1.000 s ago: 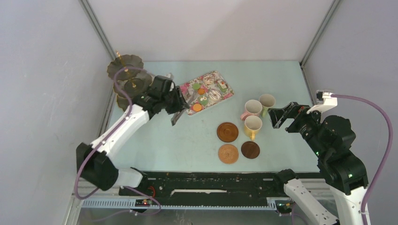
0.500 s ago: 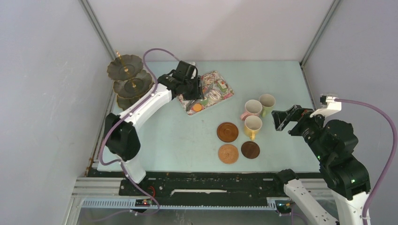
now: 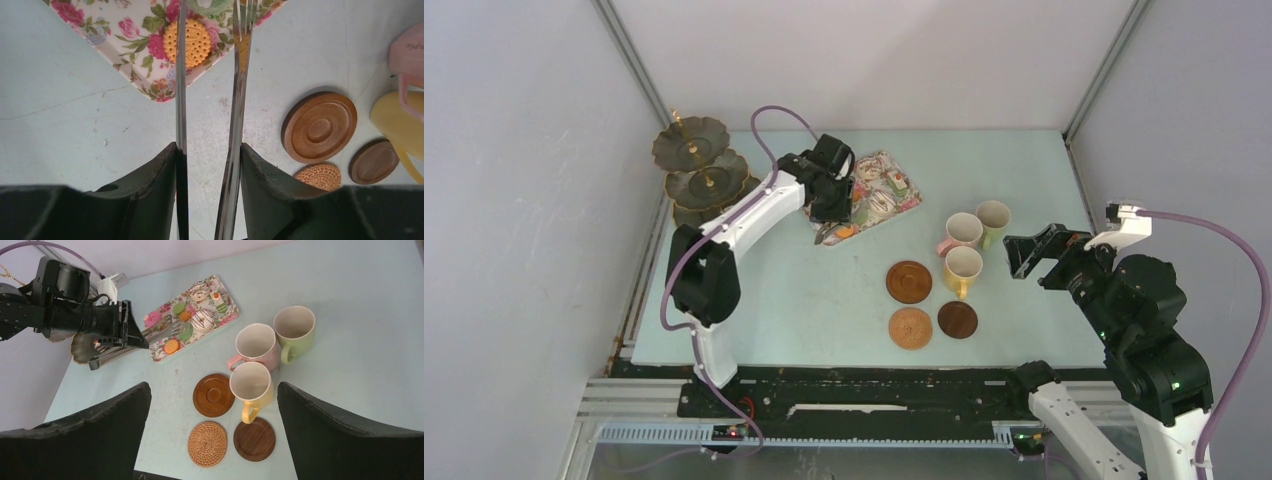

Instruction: Serve the afternoon tea

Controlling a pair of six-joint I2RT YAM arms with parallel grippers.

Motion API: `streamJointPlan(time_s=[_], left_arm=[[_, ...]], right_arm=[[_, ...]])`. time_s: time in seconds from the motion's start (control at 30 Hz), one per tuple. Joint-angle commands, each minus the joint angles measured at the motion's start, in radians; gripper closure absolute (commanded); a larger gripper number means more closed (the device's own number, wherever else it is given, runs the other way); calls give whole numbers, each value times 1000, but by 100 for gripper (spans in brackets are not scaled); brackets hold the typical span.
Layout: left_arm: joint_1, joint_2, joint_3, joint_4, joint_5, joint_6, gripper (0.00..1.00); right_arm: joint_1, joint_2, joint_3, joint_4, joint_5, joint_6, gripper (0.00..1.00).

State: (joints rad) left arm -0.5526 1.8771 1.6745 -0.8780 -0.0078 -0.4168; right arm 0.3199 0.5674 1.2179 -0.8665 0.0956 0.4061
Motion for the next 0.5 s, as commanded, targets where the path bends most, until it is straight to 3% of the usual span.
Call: streamJointPlan(time_s=[0.0,0.47], left_arm=[[-3,17,54,-10,-33,40,51],[3,10,65,-7,-5,39,49]], right_arm=[[-5,11,11,10,11,-21,0],[-6,14,11,6,12,-10,0]])
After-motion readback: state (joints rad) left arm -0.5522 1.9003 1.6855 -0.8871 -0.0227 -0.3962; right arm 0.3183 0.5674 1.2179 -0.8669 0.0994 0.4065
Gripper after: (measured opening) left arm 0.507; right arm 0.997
